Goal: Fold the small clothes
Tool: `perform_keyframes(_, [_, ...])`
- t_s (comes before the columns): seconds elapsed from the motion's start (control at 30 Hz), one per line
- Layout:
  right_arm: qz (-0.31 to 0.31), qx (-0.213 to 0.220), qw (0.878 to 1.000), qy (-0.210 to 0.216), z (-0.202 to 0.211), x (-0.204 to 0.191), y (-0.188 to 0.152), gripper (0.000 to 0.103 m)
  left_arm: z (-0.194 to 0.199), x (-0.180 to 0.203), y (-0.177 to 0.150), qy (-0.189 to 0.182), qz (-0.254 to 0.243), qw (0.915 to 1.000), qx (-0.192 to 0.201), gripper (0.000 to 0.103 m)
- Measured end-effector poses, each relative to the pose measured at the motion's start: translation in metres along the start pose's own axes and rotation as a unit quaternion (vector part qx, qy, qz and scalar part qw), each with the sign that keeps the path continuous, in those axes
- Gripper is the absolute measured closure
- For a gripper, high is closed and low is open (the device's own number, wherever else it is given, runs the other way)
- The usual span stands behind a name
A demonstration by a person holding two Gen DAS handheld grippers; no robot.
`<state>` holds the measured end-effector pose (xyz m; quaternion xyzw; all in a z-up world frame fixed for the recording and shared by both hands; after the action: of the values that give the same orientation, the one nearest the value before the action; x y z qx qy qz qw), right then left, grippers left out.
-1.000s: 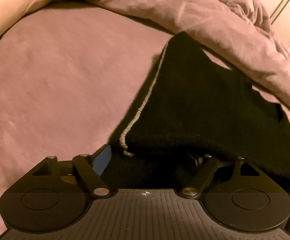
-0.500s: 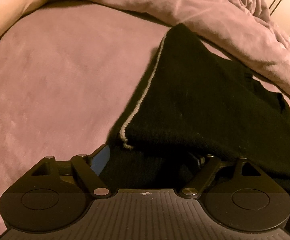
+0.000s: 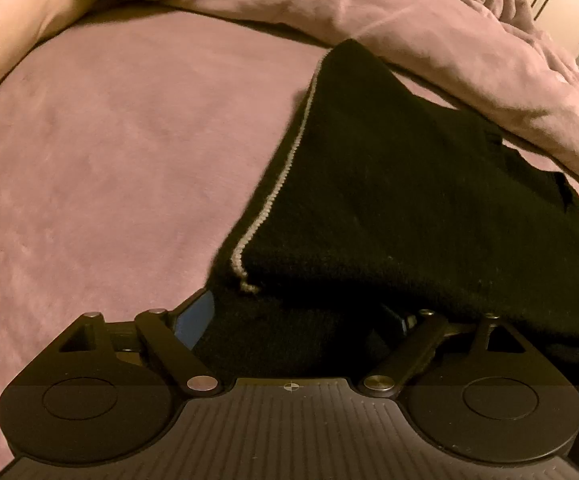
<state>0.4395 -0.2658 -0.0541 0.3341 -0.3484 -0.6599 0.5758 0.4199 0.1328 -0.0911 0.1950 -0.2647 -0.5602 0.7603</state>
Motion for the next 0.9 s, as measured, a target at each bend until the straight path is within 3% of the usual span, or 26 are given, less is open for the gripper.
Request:
perform_keyframes(0.2, [0.012,0.003,1.000,0.016,0.003,-0.005,-0.003,0.067,0.003,-0.001,-0.001,-0.006,0.006,1.0000,0.000,0.013])
perform_keyframes(0.33, [0.037,-0.061,0.997,0.008,-0.021,0.005,-0.026,0.061,0.007,-0.003,-0.004,-0.008,-0.008,0.9999,0.000,0.012])
perform_keyframes(0.47, [0.039,-0.050,0.998,0.019,-0.009,0.016,-0.028,0.060,0.019,-0.011,-0.011,-0.013,-0.014,0.9998,-0.004,0.010])
perform_keyframes(0.6, [0.036,-0.070,0.997,-0.001,0.032,0.027,-0.036,0.059,0.033,-0.027,-0.025,-0.015,-0.008,0.9994,-0.029,0.009])
perform_keyframes(0.77, [0.017,-0.145,0.989,-0.018,0.108,0.048,-0.096,0.057,0.051,-0.056,-0.054,-0.015,0.019,0.9965,-0.080,0.009])
perform_keyframes(0.9, [0.010,-0.170,0.985,-0.038,0.167,0.061,-0.126,0.048,0.075,-0.066,-0.074,-0.027,-0.005,0.9943,-0.103,0.009])
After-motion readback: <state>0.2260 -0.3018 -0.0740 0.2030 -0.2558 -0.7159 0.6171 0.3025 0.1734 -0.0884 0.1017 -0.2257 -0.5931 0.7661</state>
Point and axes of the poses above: each gripper's, at about its wrist camera, not at the fingertips, and z roughly against the way its jaws point, x to its right, y to its top, the point moved 4 cm from there along -z, roughly the way its jaws point, and after that the axes turned 11 degrees about x, right-handed, at the moved point
